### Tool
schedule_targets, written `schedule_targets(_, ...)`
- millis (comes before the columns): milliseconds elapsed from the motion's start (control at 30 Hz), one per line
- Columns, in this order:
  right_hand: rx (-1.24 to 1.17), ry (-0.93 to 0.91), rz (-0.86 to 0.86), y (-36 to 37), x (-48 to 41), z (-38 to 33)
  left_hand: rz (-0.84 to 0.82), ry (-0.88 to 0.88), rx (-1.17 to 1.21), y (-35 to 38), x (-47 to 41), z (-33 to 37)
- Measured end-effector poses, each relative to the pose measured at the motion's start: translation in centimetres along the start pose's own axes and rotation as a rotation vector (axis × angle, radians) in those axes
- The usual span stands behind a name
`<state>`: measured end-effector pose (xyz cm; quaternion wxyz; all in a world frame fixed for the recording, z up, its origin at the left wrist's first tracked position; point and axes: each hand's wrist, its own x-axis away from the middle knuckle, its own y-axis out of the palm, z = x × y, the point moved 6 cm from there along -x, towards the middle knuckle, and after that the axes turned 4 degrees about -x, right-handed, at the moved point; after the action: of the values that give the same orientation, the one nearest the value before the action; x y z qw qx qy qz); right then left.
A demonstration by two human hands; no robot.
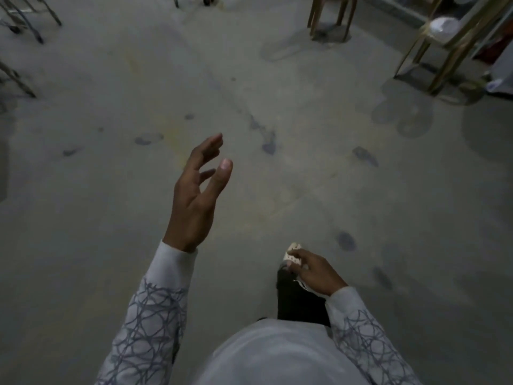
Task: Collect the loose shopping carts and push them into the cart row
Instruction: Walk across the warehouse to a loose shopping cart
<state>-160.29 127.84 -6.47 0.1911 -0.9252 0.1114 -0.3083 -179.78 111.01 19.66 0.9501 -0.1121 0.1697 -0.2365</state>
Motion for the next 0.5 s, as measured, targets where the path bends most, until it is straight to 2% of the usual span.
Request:
schedule_targets(67, 0.057, -0.002, -0.124, -3.5, -5.2, -0.9, 0.037, 0.029, 0.008, 1.5, -5.5, 0.4)
schedule_targets(133, 0.084, -0.001, -0.156, -8.3, -10.0, -2.6, 0.059, 0.057, 0.017, 3.2, -11.0, 1.3)
schedule_targets(300, 0.201, -0.046, 0.007, -20.4, -20.4, -8.1, 0.116, 0.089, 0.029, 6.0, -23.0, 2.6)
schedule_targets(500, 0.068, -0.067, -0.013, -25.8, -31.7, -13.2, 0.156, 0.026, 0.048, 7.2, -35.5, -1.9)
